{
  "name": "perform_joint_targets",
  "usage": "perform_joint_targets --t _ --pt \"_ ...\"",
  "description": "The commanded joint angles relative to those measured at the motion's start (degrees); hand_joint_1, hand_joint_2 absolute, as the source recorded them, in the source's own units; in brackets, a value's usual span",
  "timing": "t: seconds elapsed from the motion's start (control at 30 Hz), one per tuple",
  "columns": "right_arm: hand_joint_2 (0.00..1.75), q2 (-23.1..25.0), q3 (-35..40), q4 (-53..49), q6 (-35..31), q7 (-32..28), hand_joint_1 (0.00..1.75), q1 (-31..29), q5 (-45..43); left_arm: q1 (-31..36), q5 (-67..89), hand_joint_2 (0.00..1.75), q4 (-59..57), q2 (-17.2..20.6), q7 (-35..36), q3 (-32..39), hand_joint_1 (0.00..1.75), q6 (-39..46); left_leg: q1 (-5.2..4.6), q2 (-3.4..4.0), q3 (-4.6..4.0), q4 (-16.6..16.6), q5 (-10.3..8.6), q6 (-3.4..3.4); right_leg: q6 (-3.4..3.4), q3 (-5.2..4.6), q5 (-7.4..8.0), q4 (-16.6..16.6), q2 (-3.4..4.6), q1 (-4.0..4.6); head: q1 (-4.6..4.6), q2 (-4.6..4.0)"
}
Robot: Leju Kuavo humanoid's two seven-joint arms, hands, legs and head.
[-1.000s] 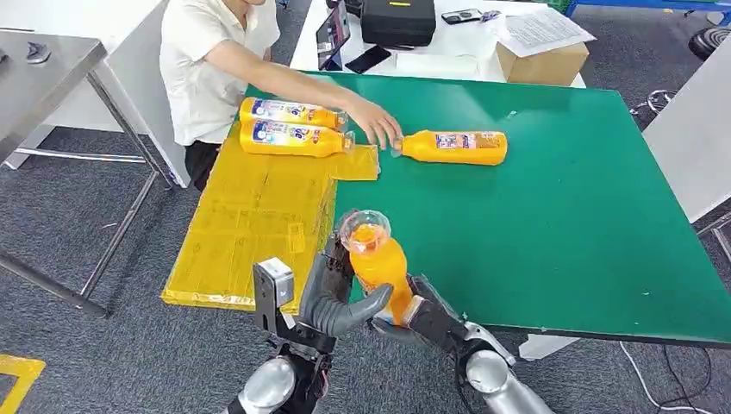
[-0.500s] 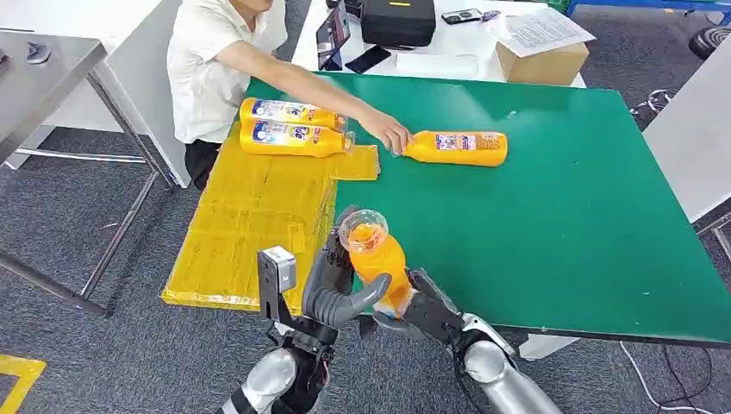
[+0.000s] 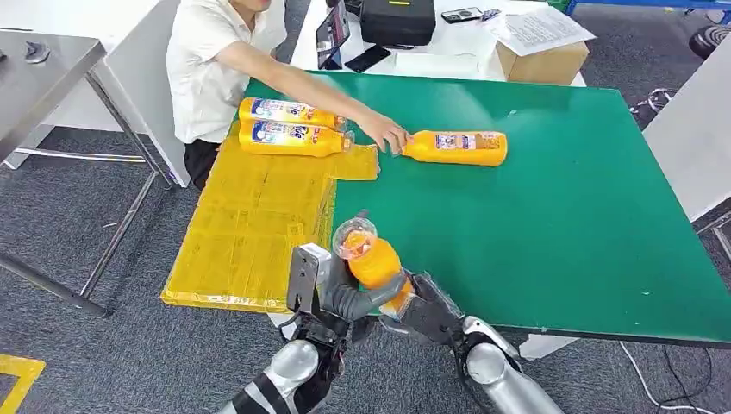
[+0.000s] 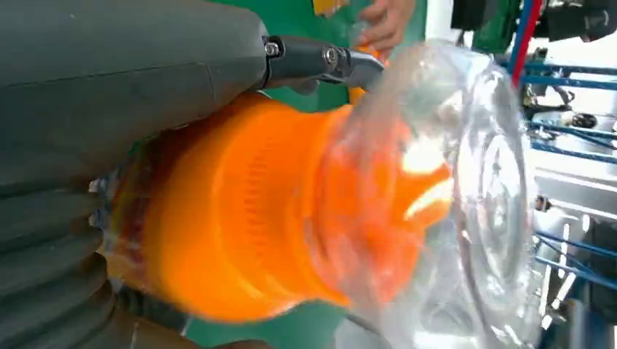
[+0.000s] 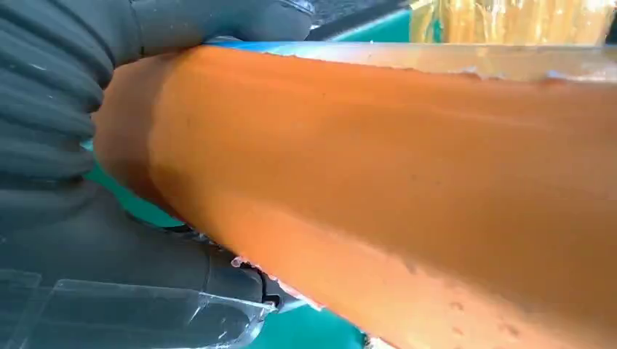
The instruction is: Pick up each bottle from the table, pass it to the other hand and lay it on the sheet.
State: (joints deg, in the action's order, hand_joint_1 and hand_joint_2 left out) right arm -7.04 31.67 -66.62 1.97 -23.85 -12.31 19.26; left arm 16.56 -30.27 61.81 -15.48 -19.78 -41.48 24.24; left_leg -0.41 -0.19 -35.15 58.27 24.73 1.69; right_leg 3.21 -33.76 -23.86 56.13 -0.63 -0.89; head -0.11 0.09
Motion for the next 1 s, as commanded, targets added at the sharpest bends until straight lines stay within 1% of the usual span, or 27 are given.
perform_joint_targets --t 0.03,0.3,0.4,0.43,0.47,0.5,0.53,0.57,0.6,0.73,0.77,0.8,0.83,0.9,1.0 --pt "1.75 -0.53 1.22 -1.53 0.0 0.96 1.75 -0.1 0.75 3.12 2.0 1.75 -6.52 -0.46 -0.23 0.35 0.0 -0.34 0.02 0.01 0.11 -0.04 0.01 -0.08 -0.08 0.11 -0.01 -0.03 0.03 0.02 0.0 0.0" --pt "1.75 -0.73 1.27 -2.06 -0.54 0.88 1.75 -0.4 1.3 3.14 3.62 1.75 -6.67 -0.57 0.1 -0.01 0.0 0.19 0.02 0.03 0.18 -0.03 0.06 -0.1 -0.11 0.18 -0.05 -0.02 0.06 0.02 0.0 0.0" --pt "1.75 -0.11 2.44 -1.69 -0.54 0.75 1.75 -1.84 1.91 3.79 1.59 1.75 -7.39 -1.16 1.34 1.65 0.0 -2.06 0.04 0.08 0.2 -0.01 0.08 -0.11 -0.13 0.18 -0.06 0.01 0.11 0.04 0.0 0.0" --pt "1.75 0.09 2.82 -1.48 -0.27 0.64 1.75 -2.29 1.88 3.9 0.53 1.75 -7.32 -1.24 1.89 2.24 0.05 -3.06 0.04 0.07 0.13 -0.01 0.05 -0.1 -0.1 0.12 -0.03 0.0 0.09 0.04 0.0 0.0" --pt "1.75 0.37 3.21 -1.0 -0.02 0.52 1.75 -2.87 1.65 3.85 -1.44 1.75 -6.83 -1.23 2.52 3.19 1.05 -4.81 0.02 0.08 0.06 -0.01 0.02 -0.08 -0.08 0.05 0.0 0.0 0.1 0.02 0.0 0.0" --pt "1.75 0.51 3.23 -0.79 0.06 0.39 1.75 -3.05 1.3 3.66 -2.03 1.75 -5.98 -1.16 2.09 3.6 1.75 -5.5 0.05 0.17 0.18 0.0 0.08 -0.12 -0.13 0.15 -0.02 0.01 0.2 0.04 0.0 0.0" --pt "1.75 0.59 3.13 -0.66 0.22 0.22 1.75 -3.1 0.72 3.44 -2.18 1.75 -4.95 -0.99 1.3 3.82 1.75 -5.76 0.02 0.13 0.06 0.0 0.03 -0.08 -0.08 0.04 0.01 0.01 0.15 0.02 0.0 0.0" --pt "1.75 0.46 3.07 -0.74 0.21 0.07 1.75 -3.06 0.48 3.03 -2.45 1.75 -3.6 -0.85 0.88 4.19 1.75 -5.97 0.05 0.21 0.2 0.02 0.1 -0.14 -0.15 0.16 -0.03 0.03 0.25 0.05 0.0 0.0" --pt "1.75 0.46 2.86 -1.04 0.22 -0.37 1.75 -2.78 0.0 2.7 -2.78 1.75 -2.54 -0.63 0.93 4.35 1.75 -6.26 0.04 0.16 0.11 0.0 0.06 -0.1 -0.1 0.09 -0.01 0.02 0.18 0.04 0.0 0.0" --pt "1.75 0.6 2.86 -1.51 0.21 -0.63 1.75 -2.43 -0.24 2.41 -3.34 1.75 -1.6 -0.48 1.11 4.79 1.75 -6.43 0.03 0.1 0.07 -0.01 0.04 -0.08 -0.08 0.08 -0.01 0.01 0.13 0.03 0.0 0.0" --pt "1.75 0.6 2.86 -1.51 0.21 -0.63 1.75 -2.43 -0.24 2.41 -3.34 1.75 -1.6 -0.48 1.11 4.79 1.75 -6.43 0.06 0.17 0.2 -0.01 0.11 -0.13 -0.14 0.18 -0.05 0.02 0.2 0.05 0.0 0.0" --pt "1.75 0.66 2.84 -1.78 0.13 -0.82 1.38 -2.29 -0.35 2.29 -3.57 1.75 -1.61 -0.46 1.17 4.87 1.75 -6.49 0.03 0.16 0.16 -0.01 0.09 -0.1 -0.11 0.14 -0.04 0.02 0.19 0.03 -0.02 0.0" --pt "1.75 0.82 2.9 -2.1 0.04 -1.32 0.0 -2.18 -0.49 2.28 -4.3 1.75 -1.78 -0.49 1.57 5.39 1.75 -6.55 0.06 0.18 0.26 0.0 0.13 -0.14 -0.15 0.23 -0.08 0.03 0.22 0.05 0.0 0.0" --pt "1.75 1.69 2.68 -2.96 0.06 -2.37 0.0 -1.71 -1.51 2.61 -5.74 1.75 -2.29 -0.24 2.15 6.15 1.75 -7.09 0.04 0.1 0.09 -0.01 0.05 -0.09 -0.09 0.09 -0.02 0.01 0.12 0.04 0.0 0.0" --pt "1.75 2.85 3.03 -3.7 0.23 -3.24 0.0 -2.34 -2.51 3.24 -9.44 1.75 -3.68 -0.06 4.13 7.6 1.75 -9.24 0.06 0.21 0.25 -0.02 0.11 -0.15 -0.16 0.21 -0.05 0.01 0.25 0.06 0.02 0.0"
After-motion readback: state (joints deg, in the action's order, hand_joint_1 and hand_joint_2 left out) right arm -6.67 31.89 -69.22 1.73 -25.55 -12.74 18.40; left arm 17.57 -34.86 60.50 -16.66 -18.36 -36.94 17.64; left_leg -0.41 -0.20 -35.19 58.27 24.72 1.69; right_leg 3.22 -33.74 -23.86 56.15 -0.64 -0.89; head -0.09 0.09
